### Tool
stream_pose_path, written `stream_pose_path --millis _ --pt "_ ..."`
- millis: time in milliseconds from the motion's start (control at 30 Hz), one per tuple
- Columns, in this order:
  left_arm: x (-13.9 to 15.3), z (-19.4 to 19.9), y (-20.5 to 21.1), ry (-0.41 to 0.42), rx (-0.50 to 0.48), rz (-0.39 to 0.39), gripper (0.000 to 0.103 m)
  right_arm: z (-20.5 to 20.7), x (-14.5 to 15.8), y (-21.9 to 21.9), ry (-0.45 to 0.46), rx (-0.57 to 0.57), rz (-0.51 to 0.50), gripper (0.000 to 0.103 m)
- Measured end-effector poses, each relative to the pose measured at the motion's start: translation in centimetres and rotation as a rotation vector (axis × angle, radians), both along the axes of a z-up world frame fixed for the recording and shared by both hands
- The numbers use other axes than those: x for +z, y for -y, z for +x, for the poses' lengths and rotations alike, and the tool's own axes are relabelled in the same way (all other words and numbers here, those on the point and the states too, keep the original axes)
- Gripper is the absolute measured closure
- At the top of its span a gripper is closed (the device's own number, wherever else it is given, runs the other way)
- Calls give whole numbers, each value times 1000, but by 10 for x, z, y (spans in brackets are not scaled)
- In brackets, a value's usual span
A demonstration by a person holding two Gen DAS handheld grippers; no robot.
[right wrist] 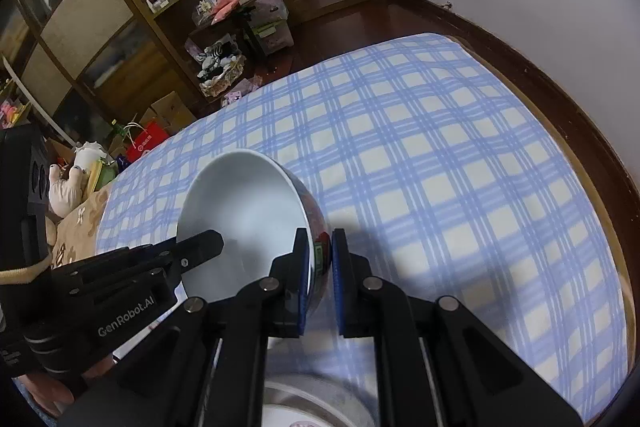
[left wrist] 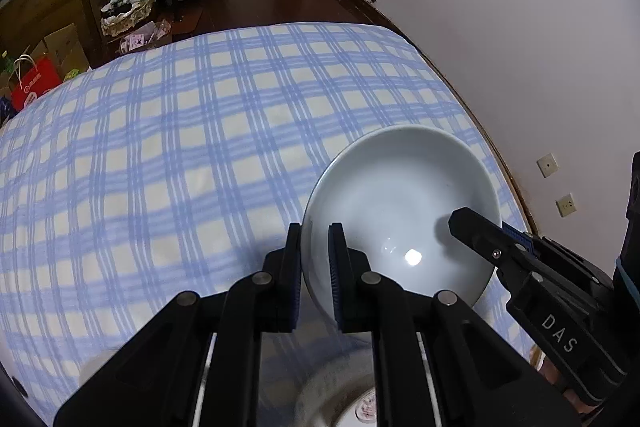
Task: Organize plates and bowls
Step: 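Lift and carry the red-patterned bowl with both tools over the nested bowls, then lower the red-patterned bowl into the nested white bowls with both tools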
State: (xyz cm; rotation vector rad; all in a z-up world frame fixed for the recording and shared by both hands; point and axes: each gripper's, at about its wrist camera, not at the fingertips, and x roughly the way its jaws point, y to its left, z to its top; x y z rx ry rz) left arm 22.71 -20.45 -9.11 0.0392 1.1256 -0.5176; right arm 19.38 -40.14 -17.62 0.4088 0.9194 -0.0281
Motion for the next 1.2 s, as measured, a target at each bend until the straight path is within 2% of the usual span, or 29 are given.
stream_pose_path --millis 300,667,933,1200 --pt "24 -49 -18 40 -2 -4 91 -54 23 -20 40 4 -18 91" --pt "38 -102 -30 60 -13 -11 91 -110 30 -31 63 -8 -16 91" --pt "26 -134 -33 67 -21 -9 91 -147 12 -33 81 -36 20 91" --pt "4 -158 -31 90 -37 51 91 -164 -9 -39 55 -23 22 91"
